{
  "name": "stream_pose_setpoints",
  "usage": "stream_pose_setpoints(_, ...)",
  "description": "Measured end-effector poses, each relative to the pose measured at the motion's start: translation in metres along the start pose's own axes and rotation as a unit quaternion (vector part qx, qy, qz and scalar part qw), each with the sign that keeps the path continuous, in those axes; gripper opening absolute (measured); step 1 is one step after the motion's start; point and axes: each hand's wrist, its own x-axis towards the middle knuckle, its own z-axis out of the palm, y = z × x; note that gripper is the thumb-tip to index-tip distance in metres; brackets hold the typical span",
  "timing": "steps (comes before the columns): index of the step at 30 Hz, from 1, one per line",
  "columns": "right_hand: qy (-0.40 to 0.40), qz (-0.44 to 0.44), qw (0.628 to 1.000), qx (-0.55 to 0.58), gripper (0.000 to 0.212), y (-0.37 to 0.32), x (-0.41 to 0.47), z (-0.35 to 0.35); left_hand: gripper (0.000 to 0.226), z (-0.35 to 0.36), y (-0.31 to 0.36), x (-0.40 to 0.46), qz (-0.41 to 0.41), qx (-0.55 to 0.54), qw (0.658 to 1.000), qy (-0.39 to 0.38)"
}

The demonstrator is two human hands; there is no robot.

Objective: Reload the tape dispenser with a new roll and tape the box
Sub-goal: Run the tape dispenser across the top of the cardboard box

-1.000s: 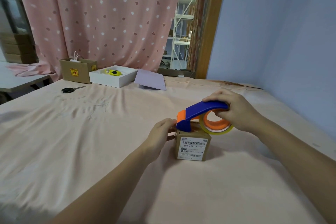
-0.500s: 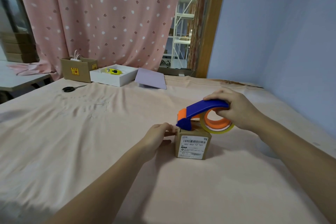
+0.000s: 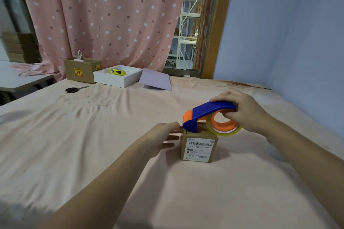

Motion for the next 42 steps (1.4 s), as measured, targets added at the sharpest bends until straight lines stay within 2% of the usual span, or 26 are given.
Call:
stream_pose_setpoints(2,0.000,0.001,1.000,-0.002,0.054,0.000,0.000,0.000,0.046,-0.003,0.002,-0.001,0.000,0.004,1.000,0.009)
stream_pose_setpoints(4,0.000,0.003,1.000,0.000,0.055,0.000,-0.001,0.000,0.029,-0.006,0.005,-0.005,-0.002,-0.008,1.000,0.012)
stream_pose_setpoints(6,0.004,0.006,1.000,0.001,0.055,0.000,-0.002,0.001,0.016,-0.008,0.008,-0.008,-0.010,-0.041,0.999,-0.012)
stream_pose_setpoints(10,0.020,0.011,1.000,-0.002,0.056,-0.001,-0.003,0.000,0.005,-0.005,0.014,-0.012,0.007,-0.090,0.996,-0.015)
stream_pose_setpoints(14,0.018,0.020,1.000,-0.002,0.056,-0.001,-0.003,-0.002,0.004,-0.001,0.012,-0.012,0.002,-0.117,0.993,-0.006)
stream_pose_setpoints(19,0.011,0.008,1.000,0.011,0.055,-0.003,-0.005,0.000,0.014,0.005,0.004,-0.012,-0.013,-0.134,0.991,0.005)
stream_pose_setpoints(24,0.009,0.016,1.000,0.008,0.055,-0.003,-0.004,0.002,0.007,0.019,0.000,-0.011,0.018,-0.036,0.996,0.085)
stream_pose_setpoints(27,0.009,0.017,1.000,0.005,0.055,-0.003,-0.004,0.001,0.007,0.026,-0.007,-0.010,0.024,-0.005,0.994,0.103)
stream_pose_setpoints(29,0.009,0.018,1.000,0.004,0.055,-0.003,-0.004,0.001,0.015,0.028,-0.014,-0.009,0.041,0.026,0.991,0.127)
stream_pose_setpoints(31,0.009,0.016,1.000,0.001,0.054,-0.004,-0.004,0.001,0.031,0.025,-0.021,-0.008,0.119,0.093,0.973,0.175)
stream_pose_setpoints(32,0.008,0.015,1.000,0.000,0.054,-0.004,-0.004,0.001,0.040,0.023,-0.024,-0.007,0.166,0.102,0.965,0.173)
stream_pose_setpoints(34,0.009,0.011,1.000,0.002,0.054,-0.004,-0.003,0.001,0.059,0.022,-0.027,-0.012,0.220,0.081,0.970,0.065)
stream_pose_setpoints(36,0.009,0.008,1.000,0.004,0.055,-0.003,-0.003,0.001,0.083,0.026,-0.032,-0.012,0.226,0.090,0.968,-0.062)
stream_pose_setpoints(37,0.007,0.007,1.000,0.001,0.055,-0.003,-0.002,0.001,0.101,0.029,-0.034,-0.009,0.231,0.107,0.963,-0.094)
stream_pose_setpoints(39,-0.009,0.004,1.000,-0.010,0.054,-0.004,-0.001,0.000,0.125,0.034,-0.039,0.001,0.230,0.129,0.959,-0.107)
stream_pose_setpoints(40,-0.023,0.003,1.000,-0.017,0.053,-0.005,-0.001,-0.001,0.126,0.035,-0.039,0.004,0.226,0.134,0.960,-0.095)
stream_pose_setpoints(42,-0.051,0.003,0.998,-0.025,0.054,-0.005,-0.001,-0.002,0.107,0.033,-0.037,0.007,0.239,0.150,0.957,-0.073)
